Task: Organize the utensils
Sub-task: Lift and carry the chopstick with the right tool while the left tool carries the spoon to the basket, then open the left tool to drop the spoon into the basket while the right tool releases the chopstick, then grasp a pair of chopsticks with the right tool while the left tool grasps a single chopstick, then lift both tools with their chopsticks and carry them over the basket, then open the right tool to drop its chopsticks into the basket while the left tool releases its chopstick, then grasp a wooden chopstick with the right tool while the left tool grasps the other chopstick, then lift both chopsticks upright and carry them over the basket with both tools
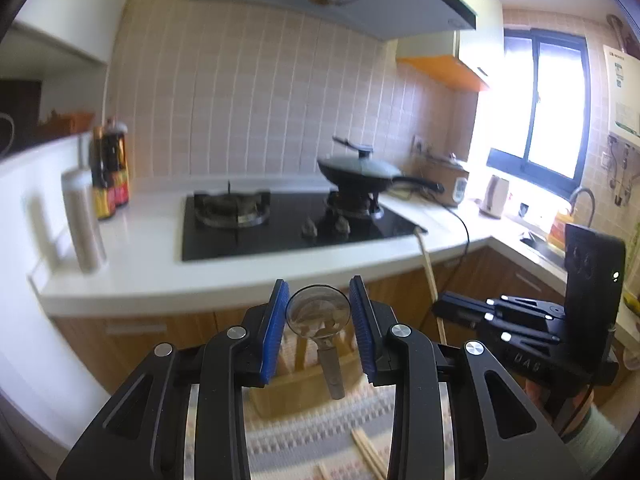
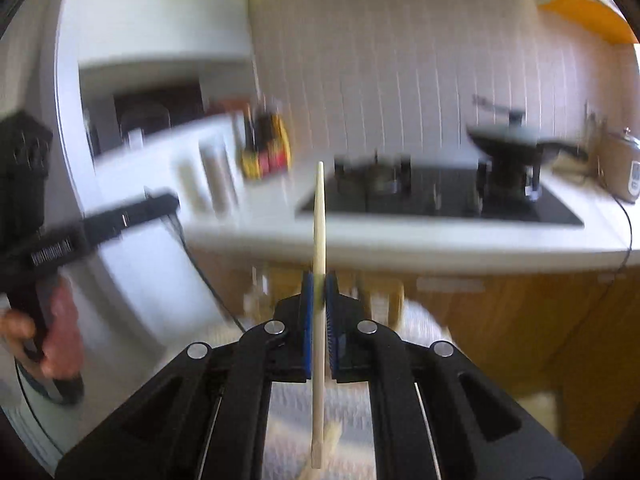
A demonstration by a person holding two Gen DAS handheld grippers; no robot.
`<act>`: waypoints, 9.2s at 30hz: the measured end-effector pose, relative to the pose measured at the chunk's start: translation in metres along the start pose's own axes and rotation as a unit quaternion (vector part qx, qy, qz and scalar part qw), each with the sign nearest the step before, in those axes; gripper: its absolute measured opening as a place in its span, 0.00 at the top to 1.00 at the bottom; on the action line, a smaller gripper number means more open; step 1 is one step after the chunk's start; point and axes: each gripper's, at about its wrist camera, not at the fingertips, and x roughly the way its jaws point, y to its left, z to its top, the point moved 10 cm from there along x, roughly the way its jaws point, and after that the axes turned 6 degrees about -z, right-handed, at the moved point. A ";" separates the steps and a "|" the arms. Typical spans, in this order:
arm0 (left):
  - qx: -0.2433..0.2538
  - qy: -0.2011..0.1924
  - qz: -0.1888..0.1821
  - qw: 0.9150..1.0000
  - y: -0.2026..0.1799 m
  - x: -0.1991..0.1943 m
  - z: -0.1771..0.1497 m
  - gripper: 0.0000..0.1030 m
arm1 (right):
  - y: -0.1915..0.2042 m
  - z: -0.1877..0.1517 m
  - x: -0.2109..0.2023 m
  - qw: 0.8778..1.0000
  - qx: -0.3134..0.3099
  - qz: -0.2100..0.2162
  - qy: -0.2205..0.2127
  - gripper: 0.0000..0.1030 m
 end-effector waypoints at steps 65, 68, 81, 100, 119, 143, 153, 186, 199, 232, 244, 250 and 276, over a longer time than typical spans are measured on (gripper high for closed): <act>-0.084 0.259 0.007 0.962 0.056 -0.030 -0.228 0.32 | -0.033 -0.224 0.022 0.918 0.034 -0.135 0.371 0.21; -0.079 0.300 0.009 0.951 0.057 -0.017 -0.266 0.37 | -0.032 -0.236 0.035 0.913 0.020 -0.136 0.384 0.25; -0.072 0.378 0.012 0.923 0.063 0.012 -0.334 0.64 | -0.012 -0.280 0.077 0.885 -0.005 -0.106 0.453 0.69; -0.001 0.425 0.035 0.904 0.051 0.033 -0.340 0.66 | 0.012 -0.303 0.112 0.849 -0.067 -0.110 0.512 0.77; -0.005 0.360 0.028 0.932 0.013 0.031 -0.298 0.96 | 0.001 -0.285 0.053 0.882 -0.049 -0.069 0.463 0.90; -0.005 -0.055 0.008 0.998 -0.018 -0.023 0.013 0.96 | 0.003 0.027 -0.018 0.997 -0.030 -0.068 0.006 0.90; -0.019 -0.218 -0.019 0.976 -0.016 -0.007 0.036 0.96 | -0.032 0.056 0.027 0.986 -0.015 -0.132 -0.102 0.90; -0.069 -0.177 -0.014 0.982 0.034 0.065 -0.017 0.50 | -0.054 -0.011 0.081 0.987 -0.015 -0.135 -0.086 0.51; -0.060 -0.115 -0.042 0.991 0.002 -0.038 -0.004 0.43 | -0.022 -0.021 -0.018 0.994 0.006 -0.111 -0.012 0.51; -0.098 0.307 0.000 0.947 -0.005 0.057 -0.321 0.63 | 0.031 -0.320 0.007 0.941 0.012 -0.095 0.323 0.78; 0.001 0.315 0.091 0.945 -0.015 0.067 -0.323 0.94 | 0.047 -0.328 0.006 0.945 -0.048 -0.122 0.301 0.95; -0.025 0.300 0.070 0.951 -0.011 0.060 -0.322 0.96 | 0.034 -0.326 -0.008 0.947 0.003 -0.109 0.302 0.96; -0.124 0.279 0.029 0.952 0.042 0.022 -0.310 0.96 | 0.002 -0.289 -0.002 0.940 0.017 -0.058 0.335 0.73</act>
